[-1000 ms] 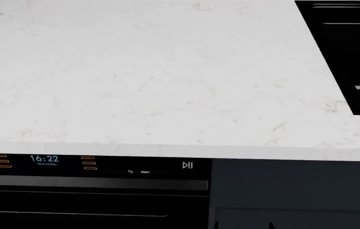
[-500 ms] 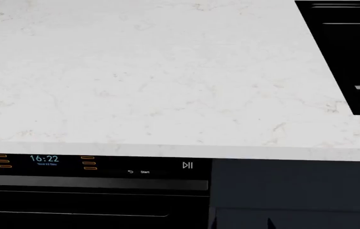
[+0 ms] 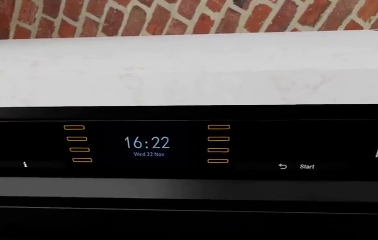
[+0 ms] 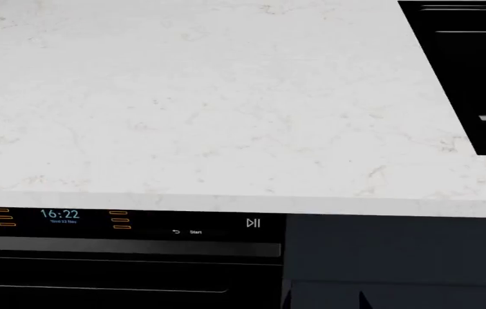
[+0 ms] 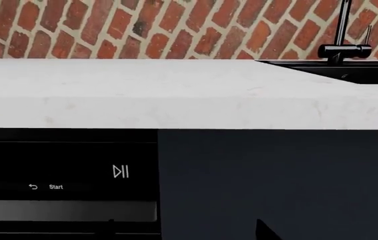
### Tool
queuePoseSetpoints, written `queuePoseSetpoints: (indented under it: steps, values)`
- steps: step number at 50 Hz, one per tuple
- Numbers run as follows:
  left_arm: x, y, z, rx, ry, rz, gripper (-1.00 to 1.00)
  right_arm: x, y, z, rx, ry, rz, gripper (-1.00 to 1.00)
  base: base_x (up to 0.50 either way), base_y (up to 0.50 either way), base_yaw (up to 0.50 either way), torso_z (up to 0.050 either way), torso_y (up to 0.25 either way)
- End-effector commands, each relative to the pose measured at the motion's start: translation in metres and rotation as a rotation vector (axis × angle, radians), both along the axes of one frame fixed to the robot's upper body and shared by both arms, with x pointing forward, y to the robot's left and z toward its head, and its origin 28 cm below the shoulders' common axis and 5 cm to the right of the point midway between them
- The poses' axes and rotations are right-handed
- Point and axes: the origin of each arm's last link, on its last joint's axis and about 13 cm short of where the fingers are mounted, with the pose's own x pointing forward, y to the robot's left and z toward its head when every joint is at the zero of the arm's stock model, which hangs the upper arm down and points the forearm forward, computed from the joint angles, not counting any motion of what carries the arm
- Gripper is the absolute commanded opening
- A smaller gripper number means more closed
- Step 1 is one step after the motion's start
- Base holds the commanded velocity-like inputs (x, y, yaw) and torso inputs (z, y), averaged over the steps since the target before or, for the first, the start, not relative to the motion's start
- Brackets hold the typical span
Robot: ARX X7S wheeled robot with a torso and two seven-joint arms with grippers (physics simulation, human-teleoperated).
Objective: Navigate to the shelves.
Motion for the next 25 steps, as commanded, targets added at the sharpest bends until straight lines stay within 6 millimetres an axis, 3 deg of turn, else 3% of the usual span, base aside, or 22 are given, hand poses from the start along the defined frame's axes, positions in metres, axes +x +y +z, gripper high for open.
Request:
queuePoseSetpoints:
  steps: [1, 7, 25]
  values:
    - [0.0006, 0.0011, 0.0002, -0.010, -0.027, -0.011, 1.00, -0.0013, 0.0009, 0.0017, -0.019, -0.022, -0.019, 1.00, 0.00, 0.00, 0.00, 0.000, 0.000]
    - [0.0013, 0.0015, 0.0000, -0.008, -0.024, -0.008, 1.00, -0.0004, 0.0011, 0.0021, -0.034, -0.028, -0.031, 1.00, -0.20, -0.43, 0.00, 0.000, 0.000]
    - [0.0022, 0.0001, 0.0005, -0.003, -0.020, -0.010, 1.00, 0.0005, -0.0001, 0.0027, -0.029, -0.034, -0.032, 1.00, -0.23, 0.01, -0.50, 0.000, 0.000]
